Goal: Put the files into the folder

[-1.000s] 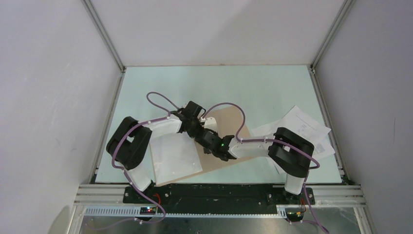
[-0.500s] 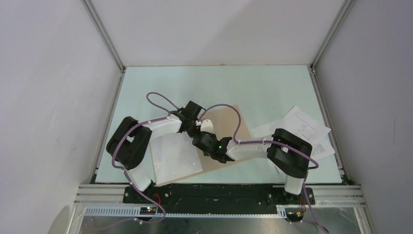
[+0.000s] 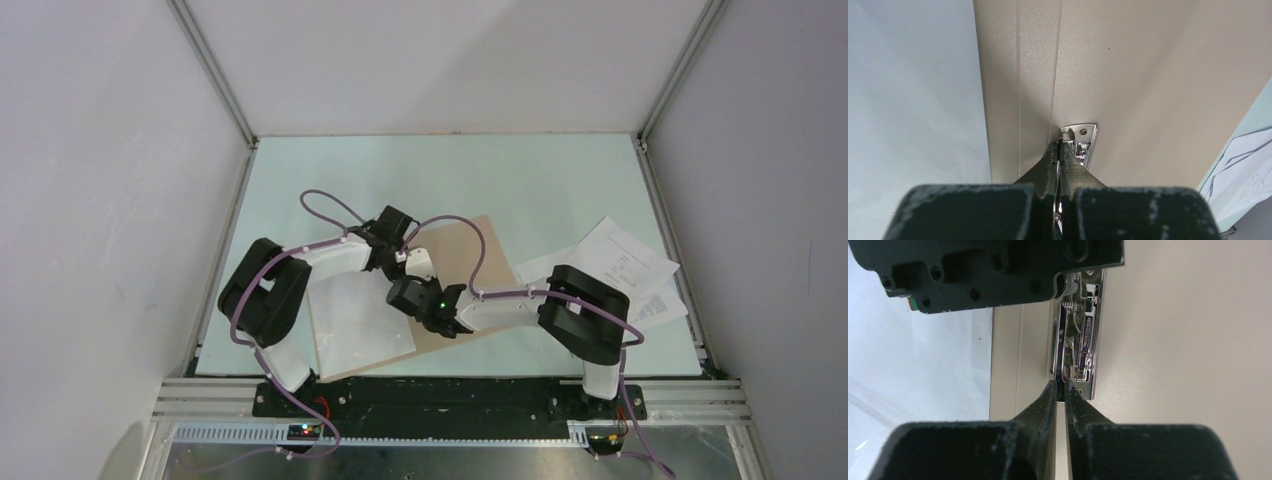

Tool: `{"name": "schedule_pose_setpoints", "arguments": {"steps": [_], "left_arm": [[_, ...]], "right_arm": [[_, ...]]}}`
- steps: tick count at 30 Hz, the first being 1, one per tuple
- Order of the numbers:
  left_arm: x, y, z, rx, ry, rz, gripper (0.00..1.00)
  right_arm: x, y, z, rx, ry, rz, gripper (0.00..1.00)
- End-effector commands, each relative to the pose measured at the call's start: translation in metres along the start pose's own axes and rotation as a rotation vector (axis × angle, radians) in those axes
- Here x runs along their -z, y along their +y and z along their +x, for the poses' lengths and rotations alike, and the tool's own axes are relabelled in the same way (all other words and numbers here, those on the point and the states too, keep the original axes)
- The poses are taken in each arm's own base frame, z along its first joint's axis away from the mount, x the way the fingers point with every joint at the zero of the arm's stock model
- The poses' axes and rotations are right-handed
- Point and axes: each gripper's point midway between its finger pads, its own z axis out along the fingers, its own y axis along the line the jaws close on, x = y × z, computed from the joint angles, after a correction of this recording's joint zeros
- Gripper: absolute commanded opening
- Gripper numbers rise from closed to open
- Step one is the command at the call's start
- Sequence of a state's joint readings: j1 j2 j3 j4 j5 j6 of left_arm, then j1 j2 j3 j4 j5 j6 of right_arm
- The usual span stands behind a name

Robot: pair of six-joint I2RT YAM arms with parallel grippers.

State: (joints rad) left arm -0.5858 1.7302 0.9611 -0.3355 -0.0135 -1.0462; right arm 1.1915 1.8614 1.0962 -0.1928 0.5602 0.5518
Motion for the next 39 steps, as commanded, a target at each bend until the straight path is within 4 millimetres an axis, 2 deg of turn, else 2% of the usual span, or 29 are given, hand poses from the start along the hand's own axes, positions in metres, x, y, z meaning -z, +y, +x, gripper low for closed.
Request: {"name": "schedule_pose_setpoints", "arguments": {"steps": [1,9,13,18,22,28,35,39], "left_arm": [[-0.02,0.057,0.03,-0.034,0.101,-0.17,0.0],[-0.022,0.065,0.037,-0.064,0.144,-0.175,0.0],[-0.022,0.071,0.041,-0.081,0.163,-0.179,0.0],[-0.024,0.089,0.049,-0.098,0.213,-0.199,0.0],[-0.024,0.101,0.053,-0.096,0.242,-0.207,0.0],[-0.023,0.107,0.058,-0.093,0.251,-0.202,0.0],[-0.021,0.109,0.06,-0.082,0.242,-0.188,0.0],[-0.019,0.107,0.058,-0.085,0.23,-0.176,0.0]], "right_arm": [[-0.015,-0.024,0.058,0.079,0.145,0.116,0.06],[-0.02,-0.05,0.082,0.14,0.184,0.251,0.06],[-0.02,-0.067,0.082,0.112,0.181,0.323,0.04],[-0.014,-0.092,0.073,0.114,0.156,0.433,0.03],[-0.008,-0.095,0.057,0.088,0.091,0.459,0.04],[-0.001,-0.095,0.025,0.041,-0.025,0.469,0.08],[-0.002,-0.099,-0.002,-0.029,-0.083,0.43,0.21],[0.007,-0.096,-0.025,-0.07,-0.122,0.369,0.3]]}}
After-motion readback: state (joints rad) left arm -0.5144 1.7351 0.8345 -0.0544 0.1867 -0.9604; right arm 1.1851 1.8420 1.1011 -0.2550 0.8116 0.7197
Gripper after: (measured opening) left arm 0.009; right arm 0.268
